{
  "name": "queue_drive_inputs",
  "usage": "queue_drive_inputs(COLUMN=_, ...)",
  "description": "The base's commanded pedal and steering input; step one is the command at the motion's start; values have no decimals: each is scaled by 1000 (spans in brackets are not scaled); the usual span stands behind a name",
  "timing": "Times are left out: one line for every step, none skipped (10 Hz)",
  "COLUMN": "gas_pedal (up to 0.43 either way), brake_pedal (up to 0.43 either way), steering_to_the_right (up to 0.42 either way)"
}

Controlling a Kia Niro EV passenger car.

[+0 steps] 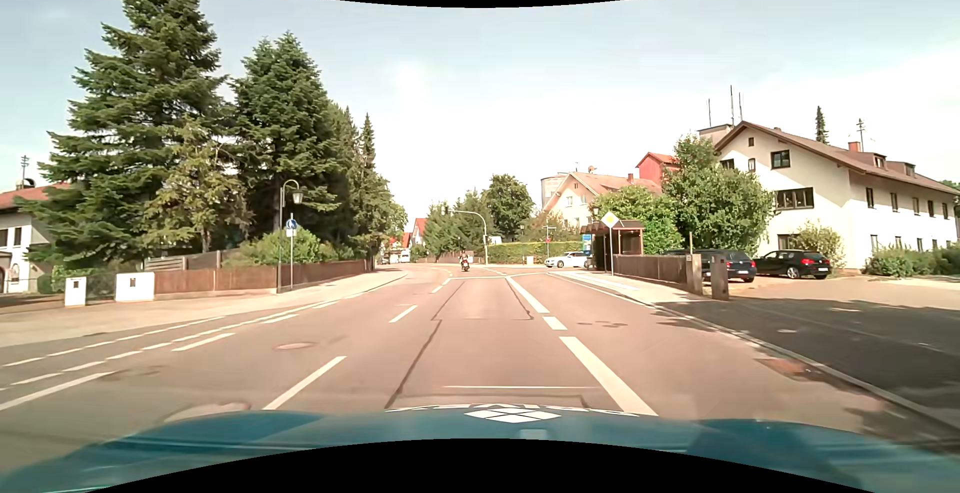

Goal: Follow the waypoints while adhering to traffic rules and regulations

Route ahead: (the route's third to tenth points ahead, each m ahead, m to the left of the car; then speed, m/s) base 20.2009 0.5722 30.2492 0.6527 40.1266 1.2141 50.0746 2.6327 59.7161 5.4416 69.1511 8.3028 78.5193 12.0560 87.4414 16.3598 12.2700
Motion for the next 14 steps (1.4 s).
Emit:
queue_drive_inputs(gas_pedal=39, brake_pedal=0, steering_to_the_right=-6)
queue_drive_inputs(gas_pedal=39, brake_pedal=0, steering_to_the_right=-6)
queue_drive_inputs(gas_pedal=39, brake_pedal=0, steering_to_the_right=-7)
queue_drive_inputs(gas_pedal=39, brake_pedal=0, steering_to_the_right=-7)
queue_drive_inputs(gas_pedal=39, brake_pedal=0, steering_to_the_right=-9)
queue_drive_inputs(gas_pedal=39, brake_pedal=0, steering_to_the_right=-10)
queue_drive_inputs(gas_pedal=39, brake_pedal=0, steering_to_the_right=-10)
queue_drive_inputs(gas_pedal=39, brake_pedal=0, steering_to_the_right=-10)
queue_drive_inputs(gas_pedal=39, brake_pedal=0, steering_to_the_right=-12)
queue_drive_inputs(gas_pedal=39, brake_pedal=0, steering_to_the_right=-14)
queue_drive_inputs(gas_pedal=39, brake_pedal=0, steering_to_the_right=-15)
queue_drive_inputs(gas_pedal=39, brake_pedal=0, steering_to_the_right=-17)
queue_drive_inputs(gas_pedal=39, brake_pedal=0, steering_to_the_right=-17)
queue_drive_inputs(gas_pedal=39, brake_pedal=0, steering_to_the_right=-18)
